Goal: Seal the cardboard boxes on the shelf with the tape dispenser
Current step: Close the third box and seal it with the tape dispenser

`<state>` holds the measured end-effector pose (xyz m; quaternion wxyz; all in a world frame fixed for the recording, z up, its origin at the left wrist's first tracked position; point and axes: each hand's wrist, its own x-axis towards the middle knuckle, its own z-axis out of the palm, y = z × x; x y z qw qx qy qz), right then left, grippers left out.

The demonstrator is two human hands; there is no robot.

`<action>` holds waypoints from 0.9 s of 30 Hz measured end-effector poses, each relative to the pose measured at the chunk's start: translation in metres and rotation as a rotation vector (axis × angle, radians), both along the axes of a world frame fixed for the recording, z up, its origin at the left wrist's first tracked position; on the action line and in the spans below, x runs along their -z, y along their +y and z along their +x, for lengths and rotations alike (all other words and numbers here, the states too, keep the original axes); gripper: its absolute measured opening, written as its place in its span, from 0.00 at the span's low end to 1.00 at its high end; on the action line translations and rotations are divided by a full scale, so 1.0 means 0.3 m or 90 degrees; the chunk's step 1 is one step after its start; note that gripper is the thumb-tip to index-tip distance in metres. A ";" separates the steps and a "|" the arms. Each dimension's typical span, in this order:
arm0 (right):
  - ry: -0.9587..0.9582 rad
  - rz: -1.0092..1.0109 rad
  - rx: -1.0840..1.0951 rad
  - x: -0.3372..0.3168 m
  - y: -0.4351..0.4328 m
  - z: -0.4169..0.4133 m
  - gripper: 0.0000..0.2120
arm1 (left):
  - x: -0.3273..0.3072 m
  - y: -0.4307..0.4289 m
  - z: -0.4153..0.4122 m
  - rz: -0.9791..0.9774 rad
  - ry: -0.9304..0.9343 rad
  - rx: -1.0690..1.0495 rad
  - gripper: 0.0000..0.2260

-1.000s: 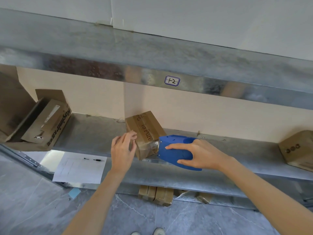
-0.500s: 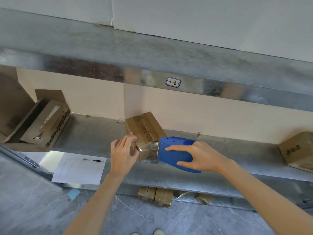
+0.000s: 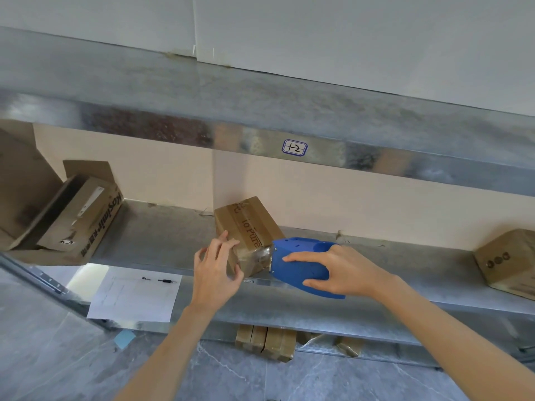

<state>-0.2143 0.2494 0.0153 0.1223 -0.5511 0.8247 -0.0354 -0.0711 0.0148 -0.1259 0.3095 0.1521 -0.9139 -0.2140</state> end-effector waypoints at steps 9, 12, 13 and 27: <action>0.013 0.024 -0.008 -0.022 -0.007 -0.011 0.25 | 0.004 0.039 -0.028 0.023 -0.033 0.002 0.27; -0.019 0.023 -0.012 -0.022 -0.011 -0.016 0.26 | 0.000 0.005 -0.015 0.027 -0.045 0.035 0.29; -0.024 0.019 -0.019 -0.022 -0.018 -0.013 0.26 | -0.001 -0.015 -0.005 0.028 -0.050 0.043 0.30; 0.009 -0.004 -0.130 0.005 -0.153 -0.006 0.25 | -0.039 -0.130 0.035 0.235 0.022 0.070 0.38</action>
